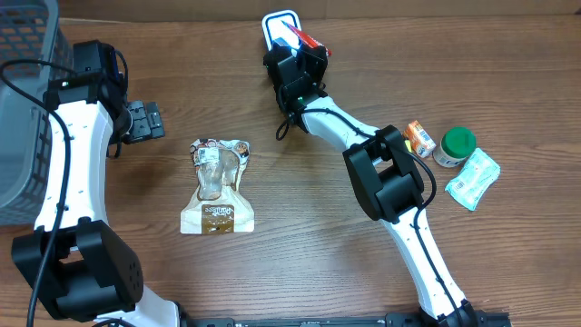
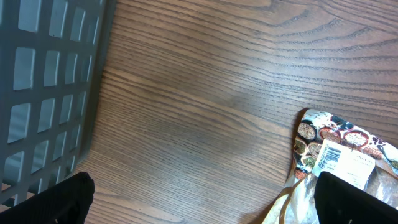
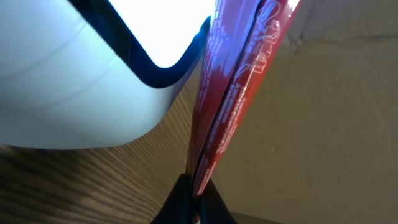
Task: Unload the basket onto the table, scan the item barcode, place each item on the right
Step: 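Hold the red sticks in front of the scanner window, then move the red sticks to the right side and release them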
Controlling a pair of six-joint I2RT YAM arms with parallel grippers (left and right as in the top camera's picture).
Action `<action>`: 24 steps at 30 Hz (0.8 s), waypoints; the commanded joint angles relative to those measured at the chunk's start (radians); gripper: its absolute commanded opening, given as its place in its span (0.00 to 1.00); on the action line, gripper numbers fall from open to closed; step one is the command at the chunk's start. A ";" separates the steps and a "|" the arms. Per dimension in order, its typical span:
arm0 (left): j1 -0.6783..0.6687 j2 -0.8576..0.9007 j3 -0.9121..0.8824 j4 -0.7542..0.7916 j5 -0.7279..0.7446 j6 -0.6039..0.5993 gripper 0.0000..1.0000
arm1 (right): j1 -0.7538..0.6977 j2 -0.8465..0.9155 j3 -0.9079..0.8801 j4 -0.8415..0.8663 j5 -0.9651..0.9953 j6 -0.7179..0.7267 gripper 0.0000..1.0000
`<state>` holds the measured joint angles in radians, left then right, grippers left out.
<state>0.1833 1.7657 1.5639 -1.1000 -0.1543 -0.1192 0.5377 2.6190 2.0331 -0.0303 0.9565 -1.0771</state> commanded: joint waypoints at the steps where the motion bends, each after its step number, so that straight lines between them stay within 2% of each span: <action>1: -0.007 0.000 0.002 0.001 0.002 0.018 1.00 | 0.006 -0.014 0.015 -0.006 0.007 0.019 0.03; 4: -0.007 0.000 0.002 0.001 0.002 0.018 1.00 | 0.006 -0.053 0.015 -0.057 -0.028 0.149 0.03; 9: -0.007 0.000 0.002 0.001 0.002 0.018 1.00 | 0.006 -0.172 0.015 -0.176 -0.060 0.204 0.03; 12: -0.007 0.000 0.002 0.001 0.002 0.018 1.00 | 0.014 -0.266 0.015 -0.292 -0.065 0.328 0.03; 14: -0.007 0.000 0.002 0.001 0.002 0.018 1.00 | 0.022 -0.335 0.015 -0.434 -0.109 0.428 0.03; 19: -0.006 0.000 0.002 0.001 0.002 0.018 1.00 | 0.030 -0.496 0.015 -0.864 -0.373 0.753 0.03; 24: -0.007 0.000 0.002 0.001 0.002 0.018 1.00 | 0.013 -0.555 0.015 -1.302 -0.612 0.976 0.04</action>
<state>0.1833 1.7657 1.5639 -1.1000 -0.1539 -0.1192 0.5655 2.0647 2.0445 -1.2098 0.5564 -0.3294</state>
